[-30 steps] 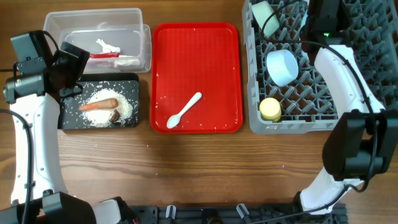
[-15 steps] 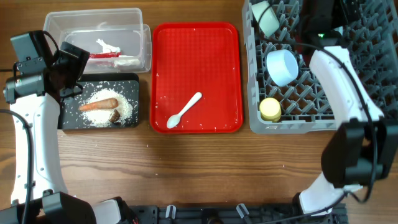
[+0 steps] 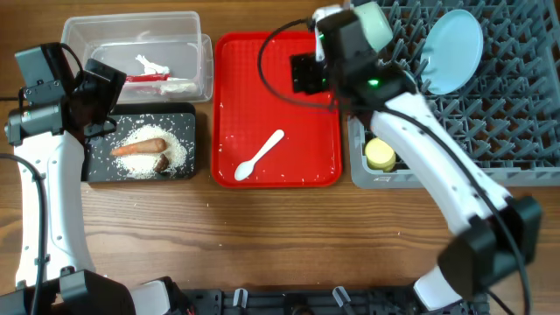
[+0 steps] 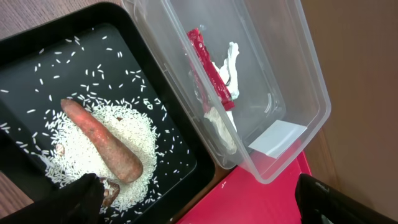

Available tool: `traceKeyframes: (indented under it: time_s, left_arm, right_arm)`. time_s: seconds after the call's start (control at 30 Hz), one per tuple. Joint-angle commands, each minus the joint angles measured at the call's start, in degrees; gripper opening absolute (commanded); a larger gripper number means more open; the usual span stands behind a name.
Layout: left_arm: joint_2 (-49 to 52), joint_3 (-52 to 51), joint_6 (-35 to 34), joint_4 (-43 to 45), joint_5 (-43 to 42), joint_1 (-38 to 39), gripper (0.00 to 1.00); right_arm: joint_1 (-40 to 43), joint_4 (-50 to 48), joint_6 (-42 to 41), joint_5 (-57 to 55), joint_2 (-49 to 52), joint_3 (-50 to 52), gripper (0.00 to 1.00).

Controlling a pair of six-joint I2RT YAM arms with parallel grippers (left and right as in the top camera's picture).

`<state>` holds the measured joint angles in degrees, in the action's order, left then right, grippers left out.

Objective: Sort waste into correct bins and load items into the dishwasher rack
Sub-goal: 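Grasp the white spoon on the red tray with the right gripper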

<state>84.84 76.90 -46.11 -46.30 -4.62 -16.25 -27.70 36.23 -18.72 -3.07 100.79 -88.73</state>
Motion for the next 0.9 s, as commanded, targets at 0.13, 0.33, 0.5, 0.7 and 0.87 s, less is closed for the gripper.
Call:
traceKeyframes:
  time_s: [0.13,0.33,0.5,0.7,0.87]
  left_arm:
    - [-0.28,0.46,1.14,-0.02,-0.48,0.04,1.0]
    - [-0.28,0.46,1.14,-0.02,-0.48,0.04,1.0]
    - [-0.28,0.46,1.14,-0.02,-0.48,0.04,1.0]
    - [-0.28,0.46,1.14,-0.02,-0.48,0.04,1.0]
    - [-0.28,0.46,1.14,-0.02,-0.48,0.04,1.0]
  right_arm:
    - [-6.29,4.13,-30.95,12.94,13.55,0.22,0.71]
    - [-10.47,8.61,-35.47,15.21,17.14,0.24,0.68]
    - [-13.81,10.03,-37.03,14.95,17.57,0.26,0.62]
    - [-17.38,8.83,-38.49,14.34,19.34,0.26,0.61]
    - [-17.49,7.58,-38.49,14.38,21.57,0.26,0.58]
